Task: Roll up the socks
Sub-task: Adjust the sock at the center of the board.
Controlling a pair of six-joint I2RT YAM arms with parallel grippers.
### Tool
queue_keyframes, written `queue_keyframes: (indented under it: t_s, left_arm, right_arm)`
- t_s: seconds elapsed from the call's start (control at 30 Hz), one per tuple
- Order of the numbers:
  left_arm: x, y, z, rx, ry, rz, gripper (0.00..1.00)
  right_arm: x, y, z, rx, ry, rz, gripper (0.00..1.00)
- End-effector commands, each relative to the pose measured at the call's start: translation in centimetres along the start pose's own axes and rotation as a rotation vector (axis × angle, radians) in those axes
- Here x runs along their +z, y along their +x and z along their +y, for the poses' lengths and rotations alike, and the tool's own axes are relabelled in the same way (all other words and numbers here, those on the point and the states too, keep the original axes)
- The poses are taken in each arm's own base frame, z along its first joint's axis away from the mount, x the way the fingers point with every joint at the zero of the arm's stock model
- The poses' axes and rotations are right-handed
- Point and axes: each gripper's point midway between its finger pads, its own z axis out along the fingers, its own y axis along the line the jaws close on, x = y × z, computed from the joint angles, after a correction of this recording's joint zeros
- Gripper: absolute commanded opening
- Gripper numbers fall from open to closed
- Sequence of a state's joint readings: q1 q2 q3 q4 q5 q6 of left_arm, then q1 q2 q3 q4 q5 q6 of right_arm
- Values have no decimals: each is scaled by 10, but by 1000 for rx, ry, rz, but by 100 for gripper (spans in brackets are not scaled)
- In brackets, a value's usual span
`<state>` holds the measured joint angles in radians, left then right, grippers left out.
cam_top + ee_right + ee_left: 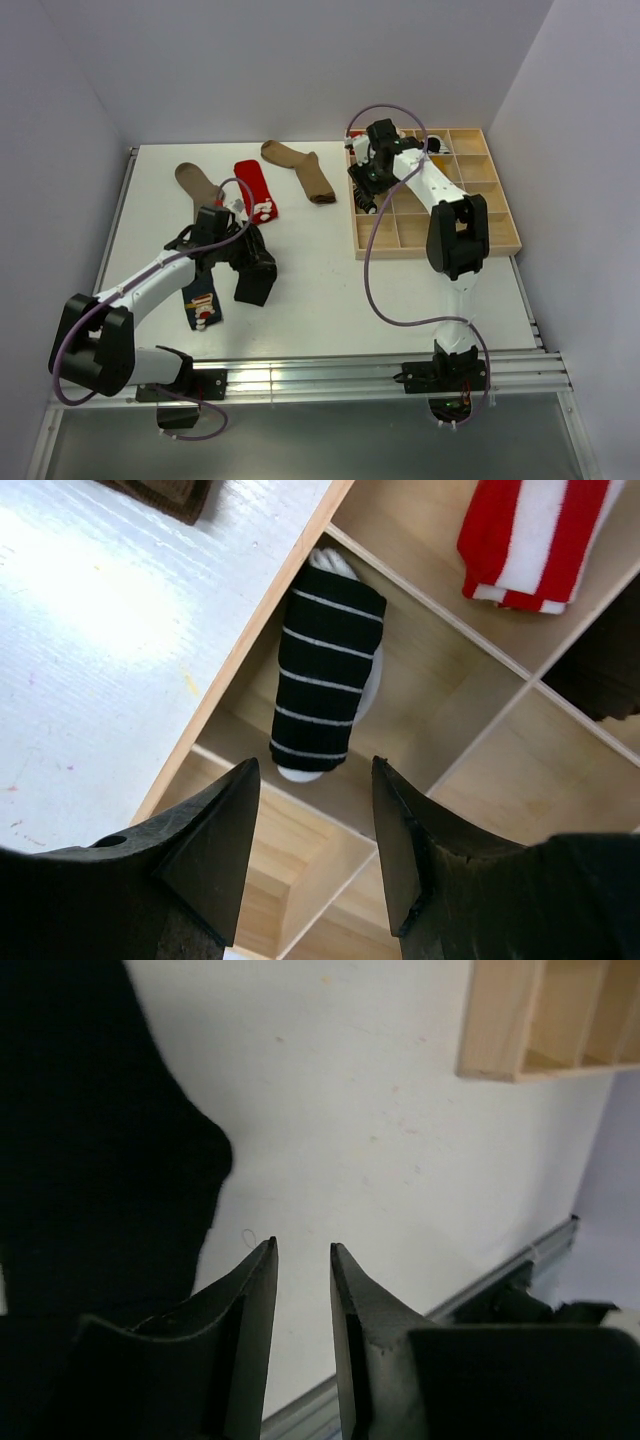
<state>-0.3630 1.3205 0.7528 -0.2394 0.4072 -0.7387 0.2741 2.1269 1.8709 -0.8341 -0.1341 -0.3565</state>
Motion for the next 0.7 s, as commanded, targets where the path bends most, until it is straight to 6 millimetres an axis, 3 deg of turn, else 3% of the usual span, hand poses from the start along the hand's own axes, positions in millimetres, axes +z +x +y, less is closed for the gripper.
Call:
queue_keyframes:
  t_s: [0.0, 0.3, 0.5, 0.67]
  left_arm:
    - [-1, -29, 19, 19, -140, -113, 32]
    - [6, -30, 60, -33, -317, -152, 24]
    - [20, -2, 92, -113, -384, -108, 14]
    - [29, 19, 104, -174, -387, -97, 9]
  right_arm:
    - [-43, -14, -1, -13, 20, -80, 56]
    - [-74, -14, 6, -27, 17, -139, 56]
    - [-101, -16, 16, -38, 1, -197, 56]
    - [-115, -10, 22, -48, -8, -219, 56]
